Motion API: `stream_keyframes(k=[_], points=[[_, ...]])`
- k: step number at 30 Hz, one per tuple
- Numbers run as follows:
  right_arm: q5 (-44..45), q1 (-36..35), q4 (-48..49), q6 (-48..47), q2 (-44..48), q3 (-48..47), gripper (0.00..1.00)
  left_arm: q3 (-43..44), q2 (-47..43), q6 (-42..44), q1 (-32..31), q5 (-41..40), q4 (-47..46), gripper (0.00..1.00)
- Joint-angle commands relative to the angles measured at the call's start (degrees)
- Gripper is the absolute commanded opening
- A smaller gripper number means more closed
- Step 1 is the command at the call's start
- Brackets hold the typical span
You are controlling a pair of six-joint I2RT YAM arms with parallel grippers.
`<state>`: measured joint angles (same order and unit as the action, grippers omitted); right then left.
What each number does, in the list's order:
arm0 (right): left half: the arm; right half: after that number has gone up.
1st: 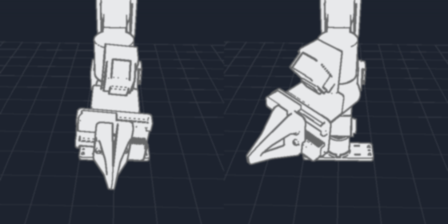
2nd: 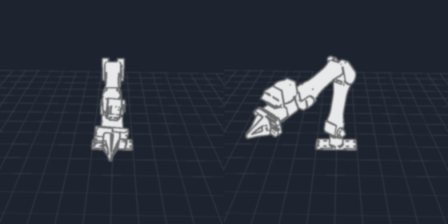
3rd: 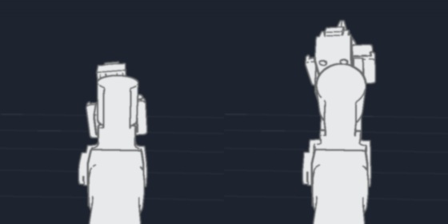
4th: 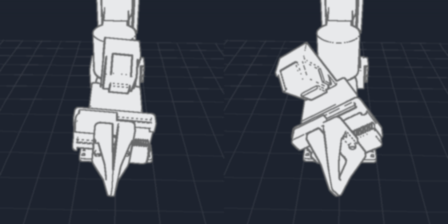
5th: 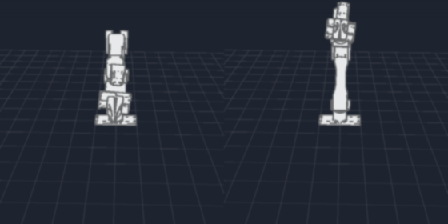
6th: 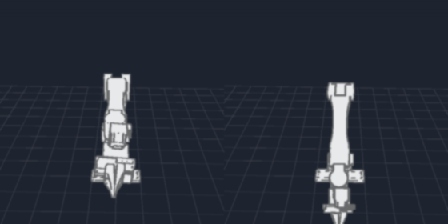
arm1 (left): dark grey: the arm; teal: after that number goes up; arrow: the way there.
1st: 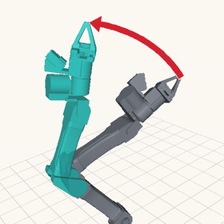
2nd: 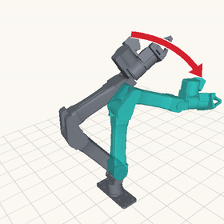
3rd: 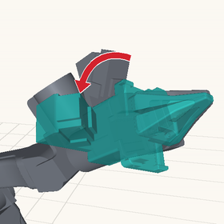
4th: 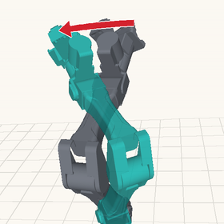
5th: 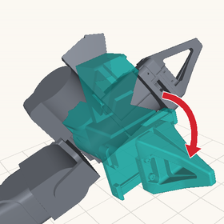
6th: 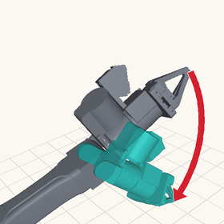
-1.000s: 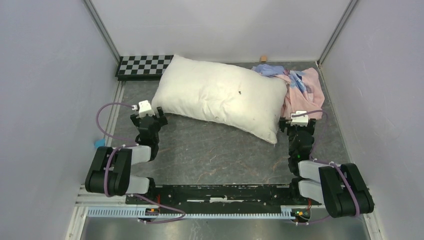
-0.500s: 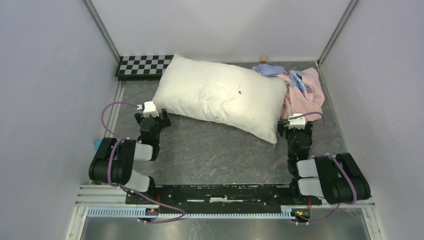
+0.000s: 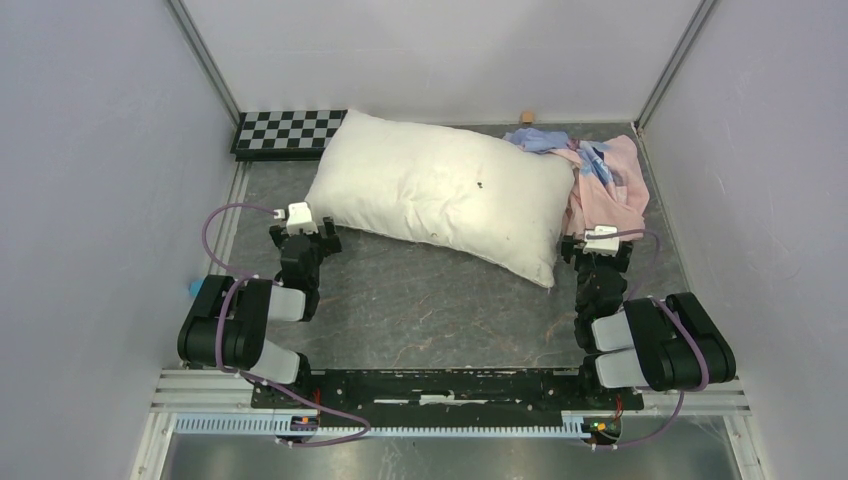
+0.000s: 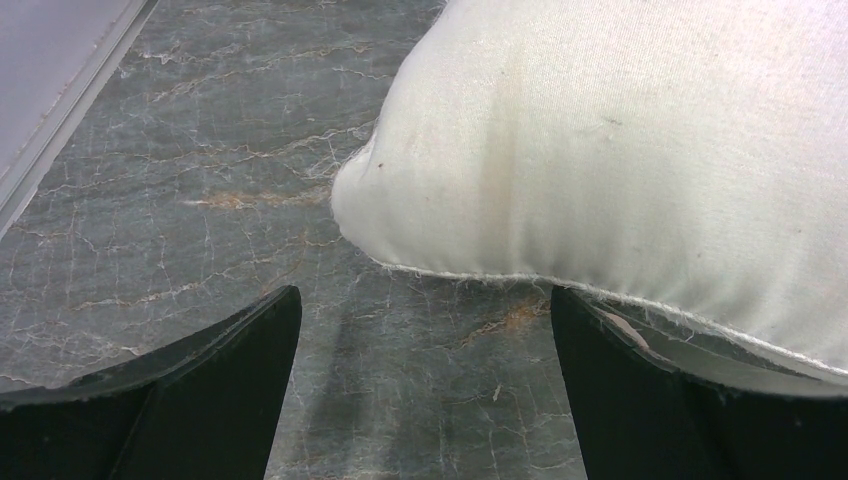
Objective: Remove the pillowcase from the pillow
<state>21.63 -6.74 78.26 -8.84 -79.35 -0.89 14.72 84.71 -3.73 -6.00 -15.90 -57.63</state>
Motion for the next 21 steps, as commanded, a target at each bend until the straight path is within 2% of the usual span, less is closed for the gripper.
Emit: stream_keyframes(k=[1, 4, 21], points=[[-2.99, -0.07, 8.54, -1.27, 0.18, 8.41, 0.94, 0.53, 0.09, 2.62, -0.11, 0.16, -3.90, 1.00], [-4.89, -0.27, 3.51, -2.39, 0.33, 5.98, 0.98, 0.57, 0.06, 2.57, -0.11, 0.23, -3.81, 1.00], [-3.25, -0.18, 3.67, -1.53, 0.13, 5.90, 0.98, 0.66, -0.03, 2.65, -0.09, 0.12, -3.70, 1.00]])
